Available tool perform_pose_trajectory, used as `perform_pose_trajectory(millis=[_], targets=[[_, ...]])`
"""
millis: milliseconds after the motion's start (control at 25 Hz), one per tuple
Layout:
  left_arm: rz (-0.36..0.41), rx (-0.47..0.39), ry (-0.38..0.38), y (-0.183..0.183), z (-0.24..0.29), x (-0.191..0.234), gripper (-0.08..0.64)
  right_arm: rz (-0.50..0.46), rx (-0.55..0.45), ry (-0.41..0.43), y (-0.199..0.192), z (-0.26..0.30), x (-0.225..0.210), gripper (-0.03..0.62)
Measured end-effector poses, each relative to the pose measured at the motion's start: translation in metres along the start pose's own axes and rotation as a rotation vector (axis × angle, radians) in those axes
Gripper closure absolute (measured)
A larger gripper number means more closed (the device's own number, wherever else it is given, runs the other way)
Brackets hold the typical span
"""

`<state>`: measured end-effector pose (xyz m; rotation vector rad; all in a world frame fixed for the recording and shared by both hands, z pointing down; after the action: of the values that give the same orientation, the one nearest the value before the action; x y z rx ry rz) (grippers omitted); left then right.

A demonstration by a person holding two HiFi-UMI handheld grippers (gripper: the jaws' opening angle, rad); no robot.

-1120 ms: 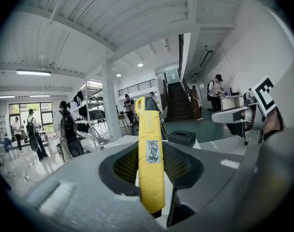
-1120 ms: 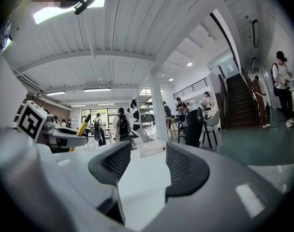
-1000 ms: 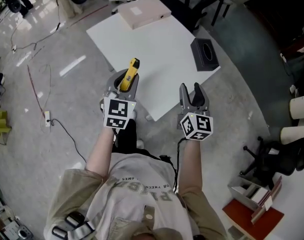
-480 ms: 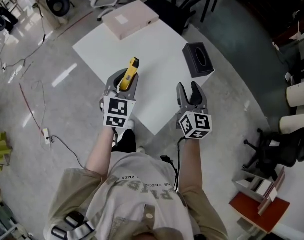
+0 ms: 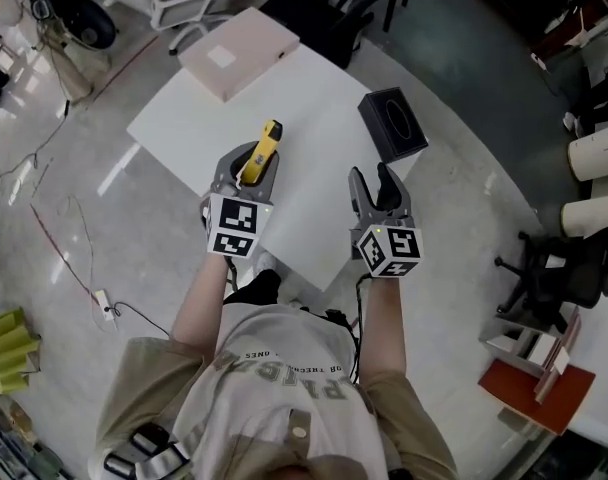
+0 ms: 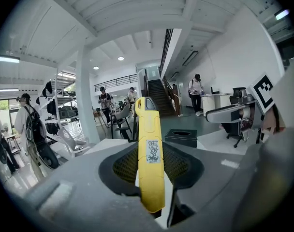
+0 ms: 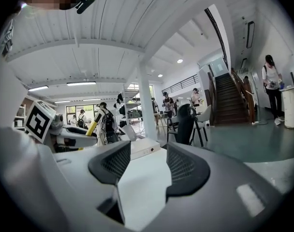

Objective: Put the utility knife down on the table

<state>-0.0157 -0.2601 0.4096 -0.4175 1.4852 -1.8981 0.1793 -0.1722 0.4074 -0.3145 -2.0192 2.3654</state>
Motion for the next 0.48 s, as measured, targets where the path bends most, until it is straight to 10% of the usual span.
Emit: perform_pose_trajectory(millis=[480], targets=[[0.126,0.152,-0.254,-0.036,0.047,-0.007,0.437,-0.012,0.103,0.105,-0.022,0.039,0.004,0.373]])
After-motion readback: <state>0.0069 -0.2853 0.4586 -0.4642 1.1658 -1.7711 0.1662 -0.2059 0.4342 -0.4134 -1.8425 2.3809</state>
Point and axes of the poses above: the fingertips, and each gripper's own axes: z forward along the fingers, x to its left, y out of its top, the point moved 3 cm from there along -z, backward along the fingers, and after that the axes turned 4 degrees about y, right-handed, at the moved point
